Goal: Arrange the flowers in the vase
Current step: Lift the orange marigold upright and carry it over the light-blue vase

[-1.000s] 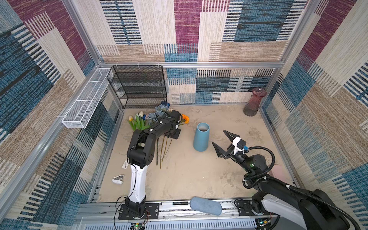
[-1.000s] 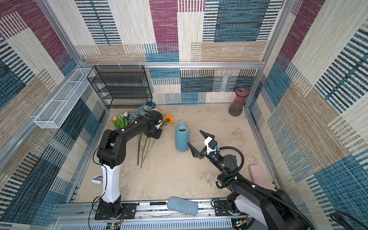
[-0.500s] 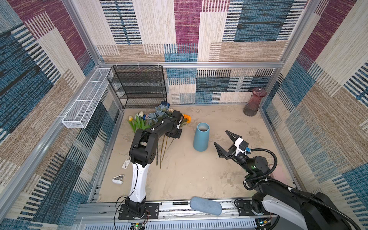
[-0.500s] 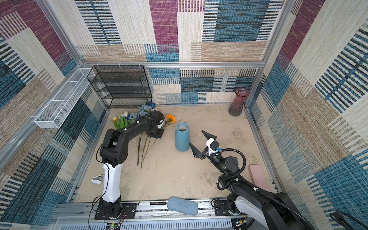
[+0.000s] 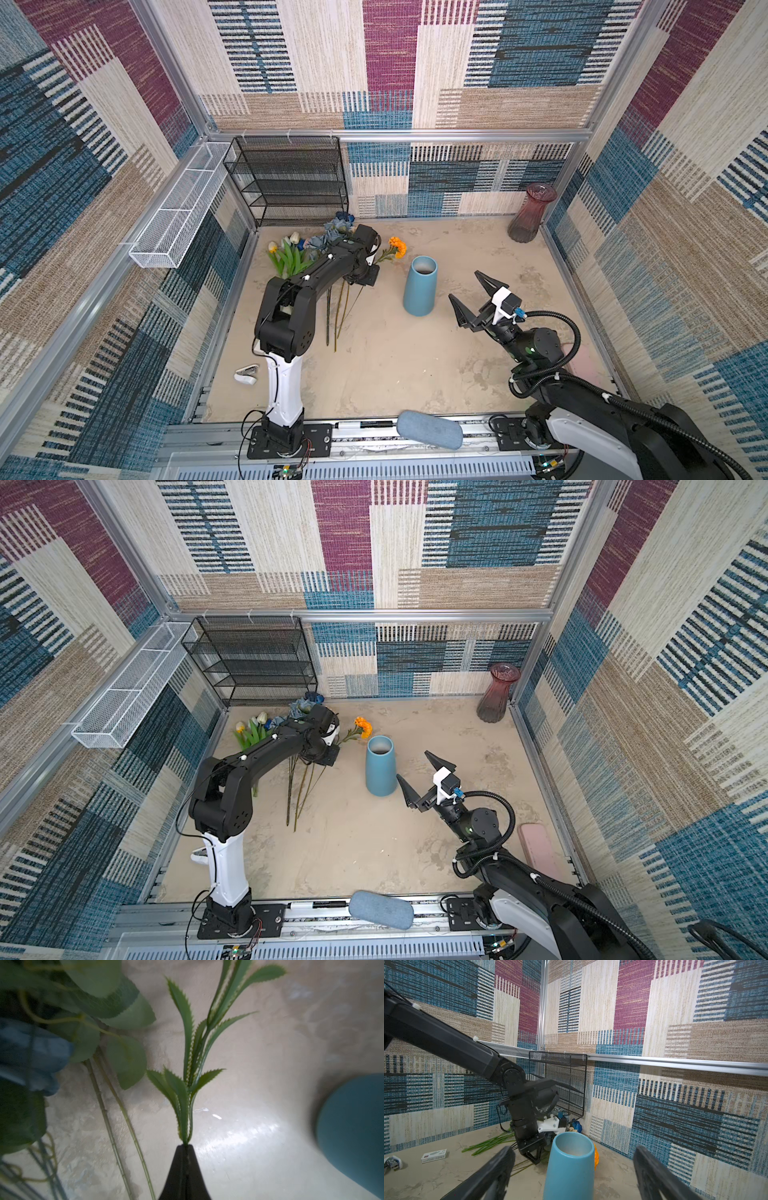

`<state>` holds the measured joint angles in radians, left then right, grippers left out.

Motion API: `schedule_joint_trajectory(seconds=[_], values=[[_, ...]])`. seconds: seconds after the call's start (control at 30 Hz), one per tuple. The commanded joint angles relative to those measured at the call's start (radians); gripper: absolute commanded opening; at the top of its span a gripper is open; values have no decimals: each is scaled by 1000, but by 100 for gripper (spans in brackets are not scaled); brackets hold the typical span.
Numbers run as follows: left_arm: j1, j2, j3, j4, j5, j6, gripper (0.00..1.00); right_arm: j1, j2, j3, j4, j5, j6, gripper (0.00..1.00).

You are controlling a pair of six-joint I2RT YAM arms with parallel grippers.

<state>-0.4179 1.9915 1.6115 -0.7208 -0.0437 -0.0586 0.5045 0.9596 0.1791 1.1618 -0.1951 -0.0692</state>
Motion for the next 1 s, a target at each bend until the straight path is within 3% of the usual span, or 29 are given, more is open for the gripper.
schedule_joint_trajectory(seconds=[0.0,0.27,0.53,0.67,0.8,0.97], values=[[-10,-88,-15,48,65,-41,0,2,4,-6,42,27,-5,92],[-22,-322,-92,200,156,-64,0,2,36,-5,48,46,-9,93],[-27,-587,-309,685,313,-74,0,2,45,-19,76,49,-15,93],[-33,-603,-313,847,441,-108,0,2,50,-23,91,7,-9,93],[-55,-613,-360,1094,475,-162,0,3,63,-23,97,-10,-3,92],[-87,-555,-305,1217,538,-206,0,2,67,-32,105,-4,0,92]])
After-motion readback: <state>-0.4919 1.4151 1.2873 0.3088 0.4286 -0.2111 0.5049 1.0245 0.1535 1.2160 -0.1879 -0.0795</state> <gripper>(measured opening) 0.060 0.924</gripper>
